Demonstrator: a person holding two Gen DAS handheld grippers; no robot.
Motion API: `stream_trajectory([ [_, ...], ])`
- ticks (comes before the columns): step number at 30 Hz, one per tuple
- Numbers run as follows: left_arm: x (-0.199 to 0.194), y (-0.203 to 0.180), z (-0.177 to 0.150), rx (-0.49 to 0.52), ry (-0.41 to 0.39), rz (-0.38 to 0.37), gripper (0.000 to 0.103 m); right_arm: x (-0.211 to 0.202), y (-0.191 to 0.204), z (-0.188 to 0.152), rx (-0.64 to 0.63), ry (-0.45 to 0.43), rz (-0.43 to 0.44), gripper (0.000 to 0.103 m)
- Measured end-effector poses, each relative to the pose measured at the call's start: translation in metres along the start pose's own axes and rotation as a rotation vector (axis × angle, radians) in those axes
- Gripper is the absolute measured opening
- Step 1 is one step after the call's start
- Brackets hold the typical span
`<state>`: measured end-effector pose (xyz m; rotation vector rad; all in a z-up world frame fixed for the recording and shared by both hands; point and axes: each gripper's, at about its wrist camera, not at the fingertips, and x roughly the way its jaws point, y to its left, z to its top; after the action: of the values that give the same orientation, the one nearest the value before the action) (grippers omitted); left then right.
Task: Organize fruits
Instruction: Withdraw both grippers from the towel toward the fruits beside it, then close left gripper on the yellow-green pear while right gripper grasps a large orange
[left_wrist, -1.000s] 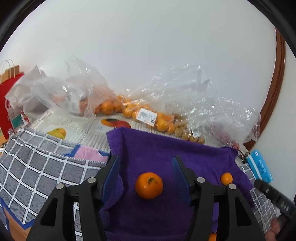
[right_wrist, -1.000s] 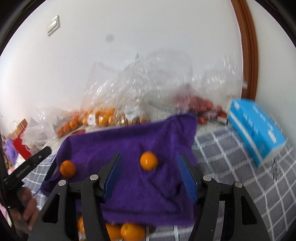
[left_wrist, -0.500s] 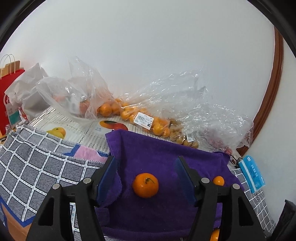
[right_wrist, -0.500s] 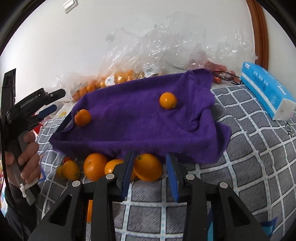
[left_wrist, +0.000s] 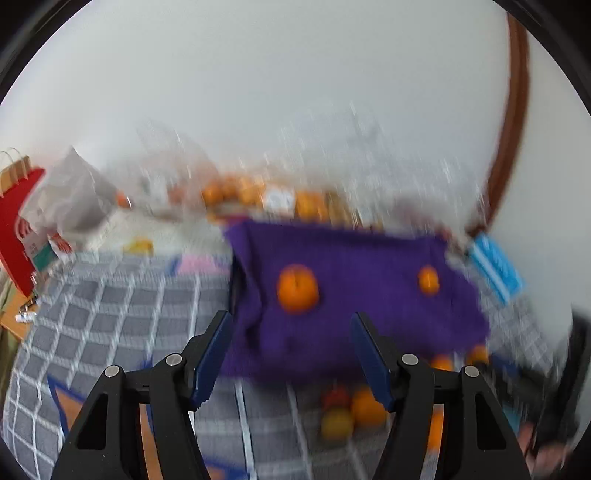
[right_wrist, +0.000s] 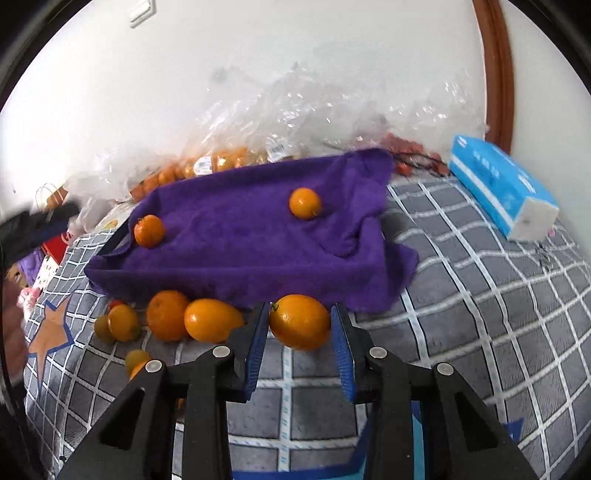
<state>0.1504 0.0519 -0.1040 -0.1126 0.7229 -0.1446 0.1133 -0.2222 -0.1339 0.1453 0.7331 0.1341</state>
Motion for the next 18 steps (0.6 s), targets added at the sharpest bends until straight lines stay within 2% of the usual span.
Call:
stream_trajectory([
  [4, 0.01, -0.005, -0.032, -0.013, 0.136, -0.106, 0.063, 0.003, 0.003, 0.0, -0.015, 0.014, -0.012, 0.035],
  [6, 0.014, -0.011, -0.04, -0.013, 0.16, -0.13, 0.06, 0.004, 0.003, 0.0, -0.015, 0.016, -0.01, 0.035],
  [8, 0.02, -0.016, -0.046, 0.0, 0.183, -0.126, 0.058, 0.004, 0.002, 0.0, -0.005, 0.016, -0.004, 0.035],
  [10, 0.028, -0.021, -0.049, 0.021, 0.196, -0.099, 0.041, 0.004, 0.002, 0.0, -0.001, 0.016, -0.002, 0.035],
  [11, 0.03, -0.021, -0.05, 0.027, 0.194, -0.088, 0.038, 0.005, 0.001, 0.0, -0.004, 0.017, -0.004, 0.035],
  [12, 0.03, -0.022, -0.05, 0.031, 0.189, -0.077, 0.026, 0.005, 0.002, 0.0, -0.006, 0.017, -0.006, 0.035],
  [16, 0.023, -0.016, -0.049, 0.038, 0.197, -0.087, 0.027, 0.005, 0.002, 0.0, -0.006, 0.016, -0.007, 0.035],
  [18, 0.015, -0.01, -0.048, 0.047, 0.187, -0.055, 0.027, 0.004, 0.002, 0.0, -0.003, 0.016, -0.006, 0.035],
])
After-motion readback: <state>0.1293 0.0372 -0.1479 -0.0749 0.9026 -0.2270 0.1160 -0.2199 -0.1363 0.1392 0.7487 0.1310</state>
